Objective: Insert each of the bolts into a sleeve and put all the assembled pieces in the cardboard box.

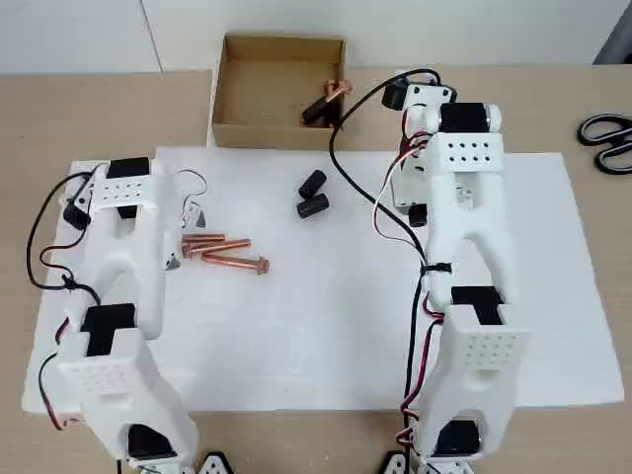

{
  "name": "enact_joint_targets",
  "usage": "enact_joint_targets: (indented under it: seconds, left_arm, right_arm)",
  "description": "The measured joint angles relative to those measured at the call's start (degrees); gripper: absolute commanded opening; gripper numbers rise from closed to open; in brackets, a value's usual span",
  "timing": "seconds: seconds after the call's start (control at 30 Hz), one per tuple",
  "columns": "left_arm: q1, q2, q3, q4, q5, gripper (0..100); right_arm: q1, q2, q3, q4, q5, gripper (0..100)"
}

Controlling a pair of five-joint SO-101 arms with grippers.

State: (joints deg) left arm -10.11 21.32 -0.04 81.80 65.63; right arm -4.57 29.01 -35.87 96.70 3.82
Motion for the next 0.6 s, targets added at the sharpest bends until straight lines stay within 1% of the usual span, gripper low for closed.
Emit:
enact_joint_targets:
  seconds: [0.1, 0.37, 0.6]
  left_arm:
    - [0.0, 0.0, 0.0, -1.6, 0.0, 27]
    - [-4.3, 0.7, 0.0, -5.6, 0.0, 27]
    - [-3.4, 0.7, 0.0, -5.9, 0.0, 27]
  right_arm:
    - [0.0, 0.0, 0.0, 0.0, 0.0, 0.3]
    - [0.0, 0.0, 1.8, 0.1, 0.0, 0.3]
    - [0.0, 0.0, 2.5, 0.0, 0.0, 0.3]
